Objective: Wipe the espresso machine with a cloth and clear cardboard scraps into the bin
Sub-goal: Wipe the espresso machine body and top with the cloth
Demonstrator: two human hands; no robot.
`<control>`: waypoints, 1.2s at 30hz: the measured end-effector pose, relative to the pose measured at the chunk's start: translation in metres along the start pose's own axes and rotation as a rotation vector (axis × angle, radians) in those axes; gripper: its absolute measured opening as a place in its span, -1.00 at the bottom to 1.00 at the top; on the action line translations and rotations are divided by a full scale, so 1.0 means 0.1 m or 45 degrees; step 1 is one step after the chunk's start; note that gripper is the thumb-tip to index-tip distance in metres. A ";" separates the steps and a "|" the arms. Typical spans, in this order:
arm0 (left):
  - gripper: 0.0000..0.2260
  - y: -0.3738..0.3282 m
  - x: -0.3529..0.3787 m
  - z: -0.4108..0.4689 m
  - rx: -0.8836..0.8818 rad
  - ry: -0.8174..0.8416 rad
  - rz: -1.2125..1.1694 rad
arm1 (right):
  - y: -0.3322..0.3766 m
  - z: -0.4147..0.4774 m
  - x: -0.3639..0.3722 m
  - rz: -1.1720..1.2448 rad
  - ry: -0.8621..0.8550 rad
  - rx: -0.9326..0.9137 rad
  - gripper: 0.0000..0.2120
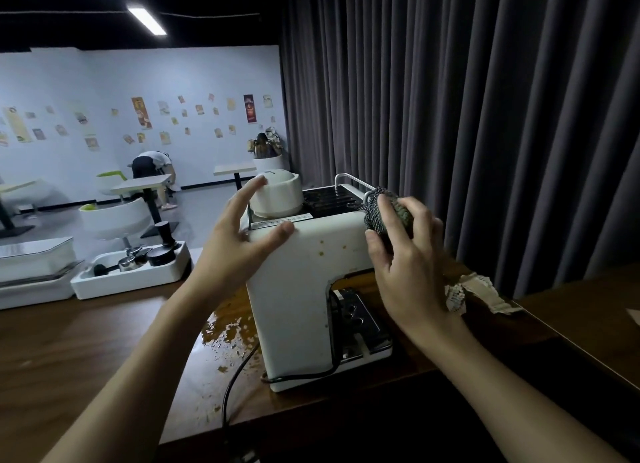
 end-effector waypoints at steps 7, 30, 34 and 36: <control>-0.35 -0.01 -0.01 0.07 -0.022 0.032 -0.054 | 0.06 -0.14 0.00 0.217 -0.099 -0.001 -0.63; -0.37 0.02 0.01 0.05 0.060 0.098 0.058 | 0.16 -0.39 0.06 0.156 -0.077 -0.150 -0.70; -0.37 0.04 -0.02 0.07 0.084 0.146 0.178 | -0.06 -0.16 -0.08 0.163 -0.234 0.023 -0.71; -0.37 0.05 -0.04 0.08 0.093 0.161 0.206 | 0.00 -0.16 -0.06 0.184 -0.302 0.108 -0.72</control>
Point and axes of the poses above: each hand's wrist, its own z-axis towards the middle knuckle, its own x-axis out of the palm, y = z × x, the point moved 8 cm from there along z, towards the middle knuckle, and after that the axes turned 9 degrees about -x, right-handed, at the moved point
